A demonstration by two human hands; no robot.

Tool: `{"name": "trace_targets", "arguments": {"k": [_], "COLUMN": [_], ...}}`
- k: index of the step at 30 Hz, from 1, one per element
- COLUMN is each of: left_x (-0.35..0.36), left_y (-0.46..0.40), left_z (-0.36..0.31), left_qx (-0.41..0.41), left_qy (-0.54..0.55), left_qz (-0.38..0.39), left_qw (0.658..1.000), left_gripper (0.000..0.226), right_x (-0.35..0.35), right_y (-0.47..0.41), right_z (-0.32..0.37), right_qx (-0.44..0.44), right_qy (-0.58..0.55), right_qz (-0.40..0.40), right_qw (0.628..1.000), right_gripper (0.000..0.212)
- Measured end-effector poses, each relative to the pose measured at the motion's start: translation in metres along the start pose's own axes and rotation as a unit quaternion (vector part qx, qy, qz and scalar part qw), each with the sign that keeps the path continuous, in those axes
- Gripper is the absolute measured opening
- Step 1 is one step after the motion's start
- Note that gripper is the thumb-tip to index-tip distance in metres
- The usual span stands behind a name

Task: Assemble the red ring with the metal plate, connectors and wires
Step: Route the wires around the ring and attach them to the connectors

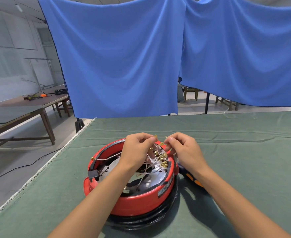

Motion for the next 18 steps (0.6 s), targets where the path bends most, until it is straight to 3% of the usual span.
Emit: {"name": "trace_targets", "arguments": {"k": [5,11,16,18], "left_x": [-0.006,-0.019,-0.024,-0.025], "left_y": [-0.005,-0.013,-0.018,-0.019], "left_z": [0.009,-0.001,-0.003,0.003], "left_qx": [-0.146,-0.174,-0.204,-0.218], "left_qy": [0.118,0.129,0.133,0.133], "left_qz": [0.014,-0.031,-0.037,-0.039], "left_qw": [0.982,0.976,0.969,0.966], "left_gripper": [0.014,0.009,0.012,0.01], "right_x": [-0.003,-0.002,0.002,0.005], "right_y": [-0.003,-0.004,-0.003,-0.002], "right_z": [-0.008,-0.004,-0.005,-0.01], "right_qx": [0.019,0.007,0.009,0.037], "right_qy": [0.043,0.045,0.143,0.162], "right_qz": [-0.012,0.001,0.03,0.072], "right_qw": [0.999,0.999,0.989,0.983], "right_gripper": [0.016,0.029,0.011,0.014]}}
Point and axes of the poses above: each hand's wrist, its own y-axis away from the middle knuckle, its own x-axis out of the palm, z = x × y, the point moved 3 cm from there along -y, towards the middle knuckle, and after that the axes turned 8 degrees about z, right-handed, at the moved point
